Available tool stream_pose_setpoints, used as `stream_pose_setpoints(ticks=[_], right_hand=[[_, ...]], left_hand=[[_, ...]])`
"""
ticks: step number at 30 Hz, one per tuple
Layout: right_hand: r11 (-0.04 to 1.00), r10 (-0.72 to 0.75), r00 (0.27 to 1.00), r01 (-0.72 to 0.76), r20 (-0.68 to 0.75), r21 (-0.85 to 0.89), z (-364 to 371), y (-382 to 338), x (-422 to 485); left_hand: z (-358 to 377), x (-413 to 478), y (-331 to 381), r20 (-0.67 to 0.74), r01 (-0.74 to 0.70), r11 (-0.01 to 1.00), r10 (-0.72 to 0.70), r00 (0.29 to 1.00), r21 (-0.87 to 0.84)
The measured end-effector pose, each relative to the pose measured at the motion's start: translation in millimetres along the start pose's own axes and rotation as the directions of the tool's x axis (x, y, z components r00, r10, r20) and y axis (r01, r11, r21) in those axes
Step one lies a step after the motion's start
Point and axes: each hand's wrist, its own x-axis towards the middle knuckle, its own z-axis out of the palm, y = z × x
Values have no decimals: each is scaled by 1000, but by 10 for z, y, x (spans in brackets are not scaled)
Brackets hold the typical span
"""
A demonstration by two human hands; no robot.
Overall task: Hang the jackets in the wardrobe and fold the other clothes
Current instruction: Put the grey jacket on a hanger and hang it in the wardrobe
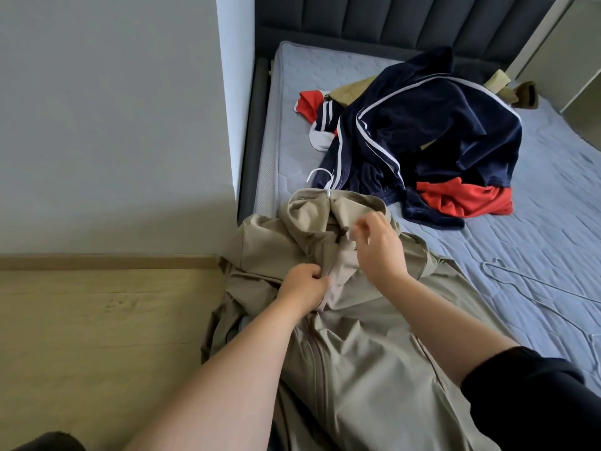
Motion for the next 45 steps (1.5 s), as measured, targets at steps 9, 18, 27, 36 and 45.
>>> stream_pose_setpoints(ticks=[9, 18, 27, 36, 45], right_hand=[[930, 290, 940, -232, 181, -285, 142, 543, 469], [912, 313, 884, -176, 349, -371, 468, 421, 677], [942, 316, 938, -293, 140, -164, 280, 249, 599], [942, 315, 946, -321, 75, 95, -70, -648, 545], [951, 13, 1000, -19, 22, 309, -679, -2044, 642]], left_hand=[[79, 170, -124, -169, 78, 987, -101, 980, -137], [92, 209, -148, -98, 65, 982, -84, 992, -178], [113, 145, -65, -109, -7, 998, 0, 994, -67], [-331, -121, 393, -195, -47, 957, -11, 981, -288], [-1425, -688, 873, -440, -142, 979, 64, 896, -145]])
